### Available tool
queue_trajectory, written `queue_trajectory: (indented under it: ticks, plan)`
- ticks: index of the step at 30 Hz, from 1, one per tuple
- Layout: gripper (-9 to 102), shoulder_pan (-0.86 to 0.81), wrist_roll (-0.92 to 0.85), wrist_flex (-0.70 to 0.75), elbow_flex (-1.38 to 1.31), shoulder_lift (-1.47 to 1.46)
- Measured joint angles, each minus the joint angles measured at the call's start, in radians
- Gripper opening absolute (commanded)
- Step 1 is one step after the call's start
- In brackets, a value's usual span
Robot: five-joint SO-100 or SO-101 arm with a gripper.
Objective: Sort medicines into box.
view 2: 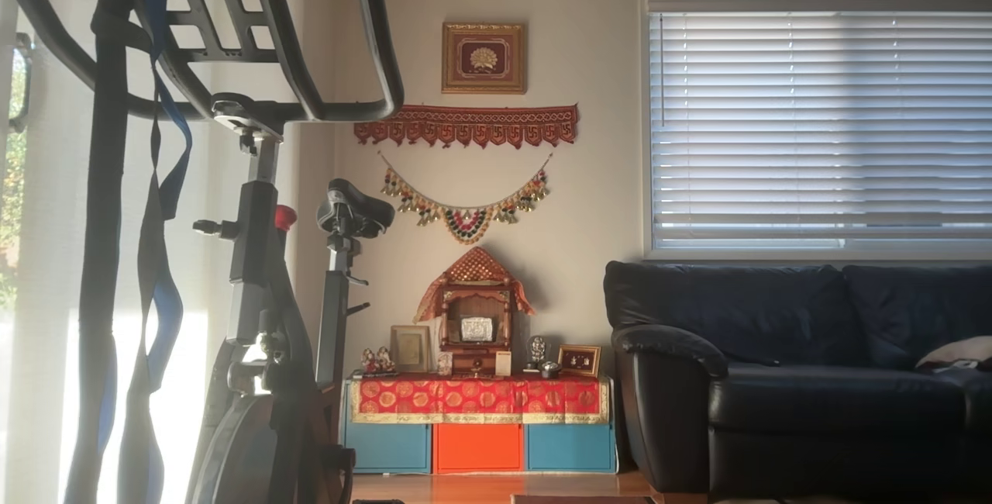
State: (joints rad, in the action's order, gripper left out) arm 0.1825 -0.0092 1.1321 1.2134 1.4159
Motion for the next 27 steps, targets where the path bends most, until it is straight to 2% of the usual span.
queue_trajectory:
  ticks: [11,20,27]
  plan:
    - [2,0.032,0.052,0.0,0.014,0.0]
    - [16,0.038,0.072,0.038,0.014,0.0]
    - [17,0.034,0.072,0.038,0.014,0.0]
